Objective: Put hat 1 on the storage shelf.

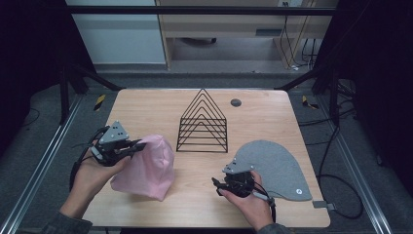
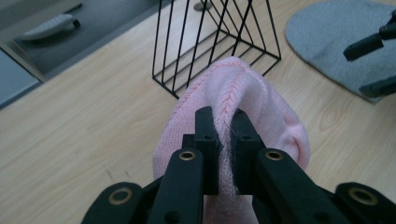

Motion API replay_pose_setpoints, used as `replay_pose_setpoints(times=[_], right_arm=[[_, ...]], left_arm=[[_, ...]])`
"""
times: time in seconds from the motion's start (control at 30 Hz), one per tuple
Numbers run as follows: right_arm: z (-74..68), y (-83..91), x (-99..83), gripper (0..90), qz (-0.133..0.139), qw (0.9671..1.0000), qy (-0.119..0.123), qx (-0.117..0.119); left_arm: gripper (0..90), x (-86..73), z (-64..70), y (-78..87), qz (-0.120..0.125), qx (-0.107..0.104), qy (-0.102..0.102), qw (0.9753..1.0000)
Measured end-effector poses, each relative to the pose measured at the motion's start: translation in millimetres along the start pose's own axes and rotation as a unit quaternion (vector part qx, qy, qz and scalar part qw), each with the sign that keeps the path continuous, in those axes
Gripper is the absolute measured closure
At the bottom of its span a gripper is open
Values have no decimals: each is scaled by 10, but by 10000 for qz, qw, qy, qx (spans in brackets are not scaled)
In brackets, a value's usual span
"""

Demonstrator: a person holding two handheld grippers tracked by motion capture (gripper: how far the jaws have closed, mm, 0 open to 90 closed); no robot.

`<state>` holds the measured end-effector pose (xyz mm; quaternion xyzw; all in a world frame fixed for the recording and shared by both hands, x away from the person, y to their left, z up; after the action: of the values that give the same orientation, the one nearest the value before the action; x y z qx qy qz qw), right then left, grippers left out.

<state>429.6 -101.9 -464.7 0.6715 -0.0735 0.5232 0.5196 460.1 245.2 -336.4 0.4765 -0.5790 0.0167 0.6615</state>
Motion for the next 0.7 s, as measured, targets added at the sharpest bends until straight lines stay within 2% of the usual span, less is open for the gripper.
replay_pose_setpoints(times=[0.17, 0.3, 0.57, 0.7], right_arm=[[-115, 49, 177, 351, 144, 9997, 153, 131], [-192, 56, 358, 382, 250, 9990, 249, 256], [-311, 81, 644, 435, 406, 9974, 368, 459], [-384, 96, 753, 448, 482, 9964, 422, 563]], left_arm=[[842, 198, 11, 66, 183, 104, -48, 9998], [842, 389, 10, 119, 322, 259, -167, 9990], [842, 729, 37, 185, 506, 284, -160, 9982], [842, 822, 39, 182, 514, 280, -191, 9981]])
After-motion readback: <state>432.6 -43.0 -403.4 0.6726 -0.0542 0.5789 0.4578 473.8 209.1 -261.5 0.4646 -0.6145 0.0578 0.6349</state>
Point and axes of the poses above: each handheld gripper's, and its own axes: y roughly backward along the jaws, x roughly out of its top, z roughly to its right, the point moved 1 cm from there along -y, roughly forward along the jaws, and after that the axes turned 2 degrees about -x, right-handed, at the moved point
